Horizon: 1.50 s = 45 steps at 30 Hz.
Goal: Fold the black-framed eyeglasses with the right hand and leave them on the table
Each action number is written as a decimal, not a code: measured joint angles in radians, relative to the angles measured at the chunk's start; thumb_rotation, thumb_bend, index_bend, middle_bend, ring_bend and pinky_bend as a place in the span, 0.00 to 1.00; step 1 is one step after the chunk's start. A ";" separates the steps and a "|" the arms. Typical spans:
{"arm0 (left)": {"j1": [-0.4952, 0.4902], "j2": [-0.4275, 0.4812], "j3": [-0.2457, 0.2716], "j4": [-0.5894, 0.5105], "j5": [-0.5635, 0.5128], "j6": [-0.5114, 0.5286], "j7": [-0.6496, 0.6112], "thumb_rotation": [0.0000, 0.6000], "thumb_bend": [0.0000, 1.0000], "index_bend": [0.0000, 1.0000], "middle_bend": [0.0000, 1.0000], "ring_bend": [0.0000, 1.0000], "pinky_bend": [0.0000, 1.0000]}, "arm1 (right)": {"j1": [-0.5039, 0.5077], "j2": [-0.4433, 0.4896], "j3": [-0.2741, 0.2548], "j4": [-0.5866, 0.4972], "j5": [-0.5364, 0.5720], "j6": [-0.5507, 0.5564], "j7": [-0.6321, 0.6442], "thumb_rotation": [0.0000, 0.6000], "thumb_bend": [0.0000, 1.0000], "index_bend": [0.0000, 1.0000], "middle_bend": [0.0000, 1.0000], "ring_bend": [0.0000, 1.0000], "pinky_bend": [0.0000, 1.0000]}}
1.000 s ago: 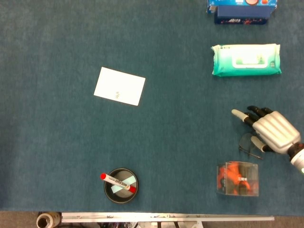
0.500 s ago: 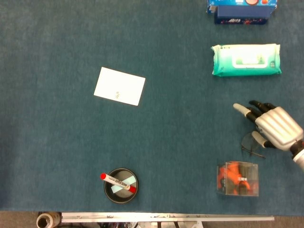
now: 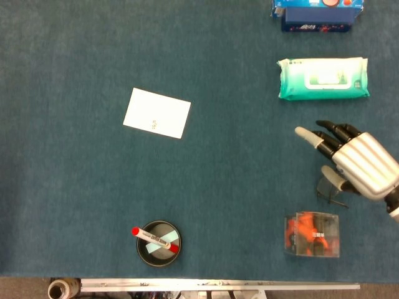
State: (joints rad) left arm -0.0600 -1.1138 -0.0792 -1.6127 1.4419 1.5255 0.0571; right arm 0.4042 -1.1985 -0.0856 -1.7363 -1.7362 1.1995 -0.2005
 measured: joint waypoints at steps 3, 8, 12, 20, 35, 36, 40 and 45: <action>0.000 -0.001 -0.001 0.000 -0.002 0.000 0.001 1.00 0.24 0.56 0.54 0.39 0.53 | 0.001 0.012 -0.007 -0.025 -0.026 0.006 0.000 1.00 0.41 0.01 0.28 0.13 0.27; -0.001 -0.001 -0.002 0.001 -0.005 -0.002 0.001 1.00 0.24 0.56 0.54 0.39 0.53 | 0.007 0.026 -0.025 -0.059 -0.060 -0.005 0.005 1.00 0.41 0.01 0.28 0.13 0.27; -0.001 -0.001 -0.001 0.002 -0.004 -0.002 0.003 1.00 0.24 0.56 0.54 0.39 0.53 | 0.013 0.039 -0.047 -0.079 -0.082 -0.029 0.011 1.00 0.41 0.01 0.28 0.13 0.27; -0.001 -0.004 -0.001 0.002 -0.004 -0.002 0.012 1.00 0.24 0.56 0.54 0.39 0.53 | 0.020 0.068 -0.089 -0.100 -0.112 -0.073 0.007 1.00 0.41 0.01 0.28 0.13 0.27; -0.003 -0.007 0.000 0.003 -0.005 -0.004 0.017 1.00 0.24 0.56 0.54 0.39 0.53 | 0.001 0.079 -0.099 -0.071 -0.092 -0.096 -0.043 1.00 0.41 0.01 0.28 0.13 0.27; -0.002 -0.007 0.000 0.003 -0.005 -0.003 0.017 1.00 0.24 0.56 0.54 0.39 0.53 | -0.001 0.078 -0.098 -0.067 -0.089 -0.095 -0.046 1.00 0.41 0.01 0.28 0.13 0.27; -0.003 -0.007 -0.001 0.003 -0.005 -0.004 0.017 1.00 0.24 0.56 0.54 0.39 0.53 | -0.011 0.074 -0.091 -0.049 -0.078 -0.087 -0.060 1.00 0.41 0.01 0.28 0.13 0.27; -0.003 -0.008 0.000 0.003 -0.005 -0.004 0.018 1.00 0.24 0.56 0.54 0.39 0.53 | -0.025 0.069 -0.082 -0.027 -0.061 -0.073 -0.070 1.00 0.41 0.01 0.28 0.13 0.27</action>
State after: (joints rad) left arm -0.0629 -1.1219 -0.0793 -1.6099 1.4374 1.5214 0.0754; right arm 0.3796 -1.1299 -0.1674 -1.7630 -1.7975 1.1261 -0.2706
